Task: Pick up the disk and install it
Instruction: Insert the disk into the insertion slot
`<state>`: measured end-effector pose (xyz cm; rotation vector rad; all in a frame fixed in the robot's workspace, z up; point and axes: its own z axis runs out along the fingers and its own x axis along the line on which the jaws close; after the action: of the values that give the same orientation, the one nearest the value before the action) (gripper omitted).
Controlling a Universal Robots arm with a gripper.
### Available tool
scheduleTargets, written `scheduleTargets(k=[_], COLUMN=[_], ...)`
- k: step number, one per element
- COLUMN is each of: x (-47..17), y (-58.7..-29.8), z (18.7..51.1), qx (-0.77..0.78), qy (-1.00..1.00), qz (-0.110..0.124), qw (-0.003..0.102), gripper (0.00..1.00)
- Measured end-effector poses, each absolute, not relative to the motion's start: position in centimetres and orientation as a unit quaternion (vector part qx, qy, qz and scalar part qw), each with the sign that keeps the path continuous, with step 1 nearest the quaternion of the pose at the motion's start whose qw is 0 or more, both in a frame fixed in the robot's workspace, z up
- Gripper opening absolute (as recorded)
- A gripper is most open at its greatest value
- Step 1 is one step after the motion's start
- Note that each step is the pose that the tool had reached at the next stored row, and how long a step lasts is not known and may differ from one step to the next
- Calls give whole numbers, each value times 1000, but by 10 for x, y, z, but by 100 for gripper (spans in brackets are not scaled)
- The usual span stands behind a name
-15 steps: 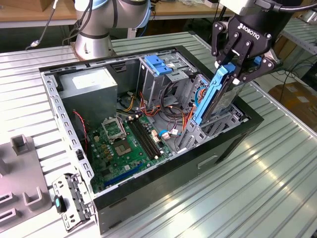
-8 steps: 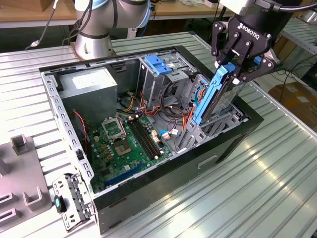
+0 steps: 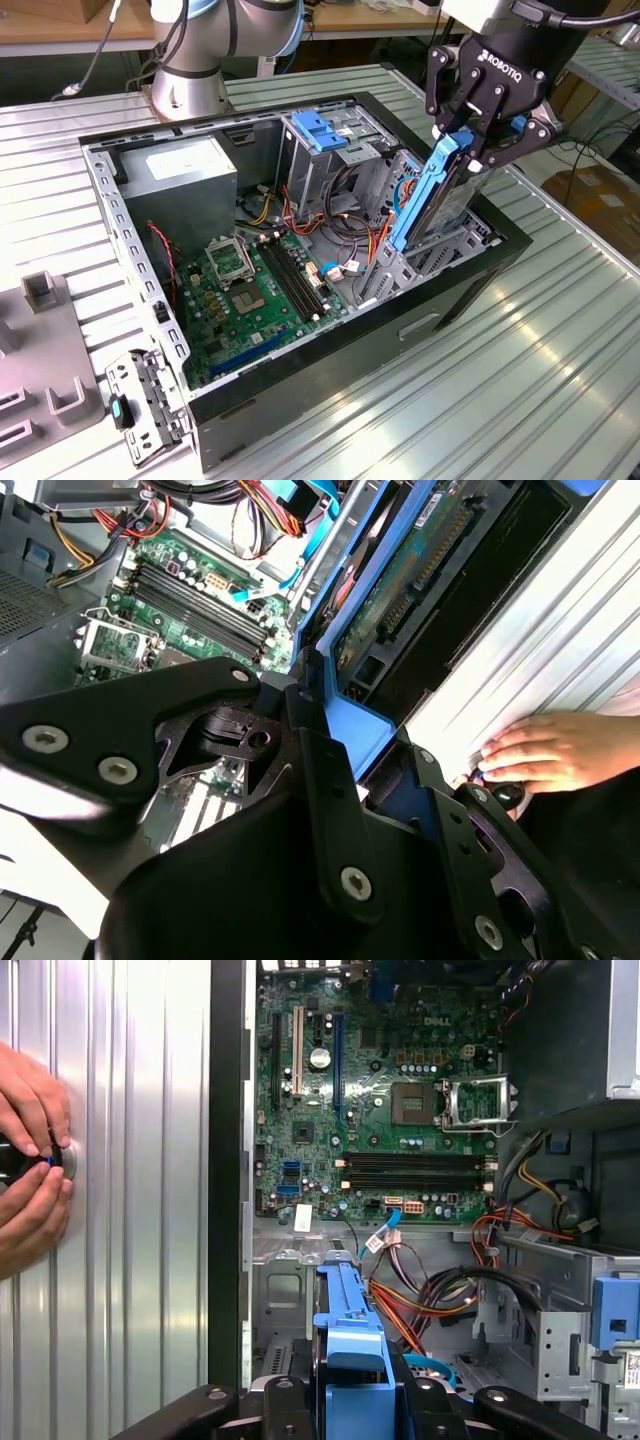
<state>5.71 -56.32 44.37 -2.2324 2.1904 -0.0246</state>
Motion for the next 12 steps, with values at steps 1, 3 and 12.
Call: scheduleTargets(k=[1, 3, 12], x=[57, 57, 57], y=[-563, -563, -563], z=[443, 441, 433], qx=[-714, -714, -714], qy=[700, 700, 700], qz=[-8, -8, -8], qw=[7, 7, 7], gripper=[37, 37, 37])
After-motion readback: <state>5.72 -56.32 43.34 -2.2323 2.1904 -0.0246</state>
